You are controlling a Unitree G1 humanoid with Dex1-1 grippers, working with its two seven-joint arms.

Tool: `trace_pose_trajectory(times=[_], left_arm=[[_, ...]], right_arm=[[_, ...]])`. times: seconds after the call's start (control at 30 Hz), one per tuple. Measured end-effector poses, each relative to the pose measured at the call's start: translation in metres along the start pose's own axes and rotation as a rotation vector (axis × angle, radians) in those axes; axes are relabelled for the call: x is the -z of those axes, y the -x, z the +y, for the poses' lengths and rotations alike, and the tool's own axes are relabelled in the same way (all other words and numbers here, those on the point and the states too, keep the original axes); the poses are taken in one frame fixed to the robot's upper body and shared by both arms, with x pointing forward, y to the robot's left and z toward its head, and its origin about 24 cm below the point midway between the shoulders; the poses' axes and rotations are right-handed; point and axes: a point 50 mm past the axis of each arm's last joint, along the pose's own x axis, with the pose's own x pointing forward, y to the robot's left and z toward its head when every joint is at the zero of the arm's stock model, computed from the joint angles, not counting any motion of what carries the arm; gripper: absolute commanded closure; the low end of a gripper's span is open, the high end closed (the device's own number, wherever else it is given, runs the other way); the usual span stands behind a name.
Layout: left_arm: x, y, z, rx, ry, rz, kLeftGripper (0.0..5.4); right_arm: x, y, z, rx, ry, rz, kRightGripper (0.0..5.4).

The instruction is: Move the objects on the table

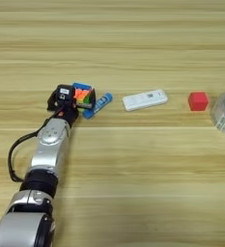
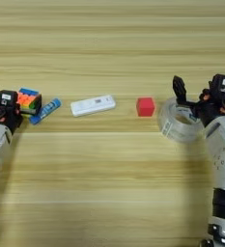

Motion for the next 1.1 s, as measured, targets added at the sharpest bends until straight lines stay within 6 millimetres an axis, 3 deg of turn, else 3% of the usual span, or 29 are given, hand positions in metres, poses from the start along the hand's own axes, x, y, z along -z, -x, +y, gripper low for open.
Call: trace_pose_trajectory(times=[0.77, 1.1], left_arm=[[0.0036, -0.0005, -0.0008, 0.009, 0.0, 0.014, 0.0], [0.0042, -0.001, -0.0007, 0.01, 0.001, 0.012, 1.16]], right_arm=[[0.0002, 0.0, 0.0006, -0.001, -0.002, -0.001, 0.02], [0.0005, 0.0, 0.0009, -0.002, -0.004, 0.0, 0.0]])
